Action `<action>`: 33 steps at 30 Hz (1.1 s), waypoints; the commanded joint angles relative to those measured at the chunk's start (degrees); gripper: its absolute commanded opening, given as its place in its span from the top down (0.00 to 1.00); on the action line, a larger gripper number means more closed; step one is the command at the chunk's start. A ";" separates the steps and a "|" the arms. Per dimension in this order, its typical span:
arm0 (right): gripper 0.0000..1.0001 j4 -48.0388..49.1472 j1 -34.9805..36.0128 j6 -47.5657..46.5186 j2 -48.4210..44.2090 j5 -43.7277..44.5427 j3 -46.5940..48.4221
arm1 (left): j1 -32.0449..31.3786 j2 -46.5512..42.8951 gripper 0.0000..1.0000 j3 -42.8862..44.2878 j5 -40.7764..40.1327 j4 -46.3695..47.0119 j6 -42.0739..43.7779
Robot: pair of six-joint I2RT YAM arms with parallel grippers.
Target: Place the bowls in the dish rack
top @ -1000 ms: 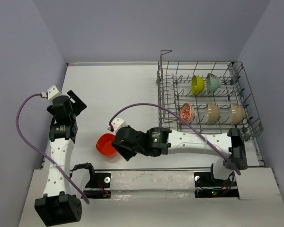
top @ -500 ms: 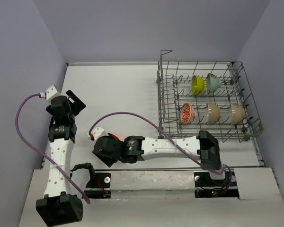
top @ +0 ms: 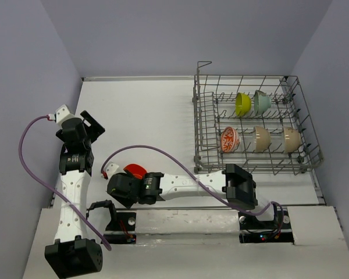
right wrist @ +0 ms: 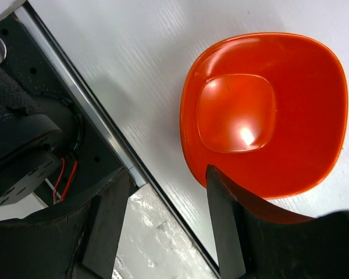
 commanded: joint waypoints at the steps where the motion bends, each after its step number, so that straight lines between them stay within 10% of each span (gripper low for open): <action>1: 0.40 5.16 0.44 -1.27 1.40 1.74 1.61 | 0.45 -1.53 0.11 -0.21 0.53 2.64 -0.26; 18: 0.44 8.59 0.44 -3.38 5.01 7.10 0.82 | 0.54 -1.54 0.11 -0.47 1.24 2.81 -0.09; 33: 0.70 10.70 -1.15 -2.94 3.34 7.80 -3.31 | 0.54 -1.45 0.11 -0.56 1.33 2.81 0.00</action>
